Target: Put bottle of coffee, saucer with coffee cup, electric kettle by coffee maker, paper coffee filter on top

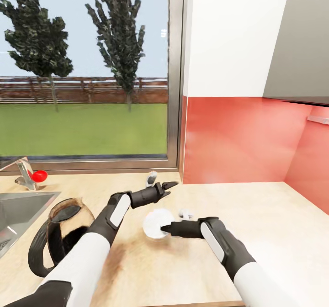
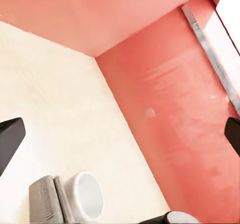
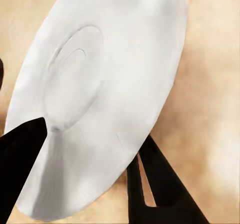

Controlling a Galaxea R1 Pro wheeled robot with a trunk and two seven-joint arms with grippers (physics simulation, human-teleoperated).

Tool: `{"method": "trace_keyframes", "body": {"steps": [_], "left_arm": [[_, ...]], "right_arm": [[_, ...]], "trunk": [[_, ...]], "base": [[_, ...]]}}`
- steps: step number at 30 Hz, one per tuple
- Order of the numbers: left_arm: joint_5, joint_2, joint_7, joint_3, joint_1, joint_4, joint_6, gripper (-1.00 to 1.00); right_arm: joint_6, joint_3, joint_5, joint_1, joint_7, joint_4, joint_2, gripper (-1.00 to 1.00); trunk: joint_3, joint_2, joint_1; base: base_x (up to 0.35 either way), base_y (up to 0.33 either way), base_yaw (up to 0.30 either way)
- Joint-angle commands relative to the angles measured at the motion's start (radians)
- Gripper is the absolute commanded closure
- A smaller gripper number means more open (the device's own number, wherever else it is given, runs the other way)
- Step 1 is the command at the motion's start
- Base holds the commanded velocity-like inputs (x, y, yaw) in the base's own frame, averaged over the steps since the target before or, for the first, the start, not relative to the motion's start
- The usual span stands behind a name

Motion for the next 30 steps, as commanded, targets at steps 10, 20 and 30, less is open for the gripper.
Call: {"method": "trace_keyframes", "body": {"steps": [10, 20, 30], "left_arm": [[0.083, 0.000, -0.051, -0.110, -0.016, -0.069, 0.048, -1.00], [0.090, 0.000, -0.061, -0.108, -0.016, -0.096, 0.045, -1.00], [0.090, 0.000, -0.063, -0.108, -0.015, -0.106, 0.044, -1.00]], "right_arm": [[-0.001, -0.006, 0.013, -0.002, -0.002, -0.105, 0.011, 1.00], [-0.002, -0.034, 0.010, -0.002, -0.002, -0.110, -0.029, 1.00], [-0.002, -0.036, 0.009, -0.002, -0.002, -0.110, -0.058, 1.00]], "trunk": [[-0.002, -0.001, 0.000], [-0.002, -0.001, 0.000], [-0.002, -0.001, 0.000]], "base": [[0.000, 0.000, 0.000], [0.000, 0.000, 0.000], [0.000, 0.000, 0.000]]}}
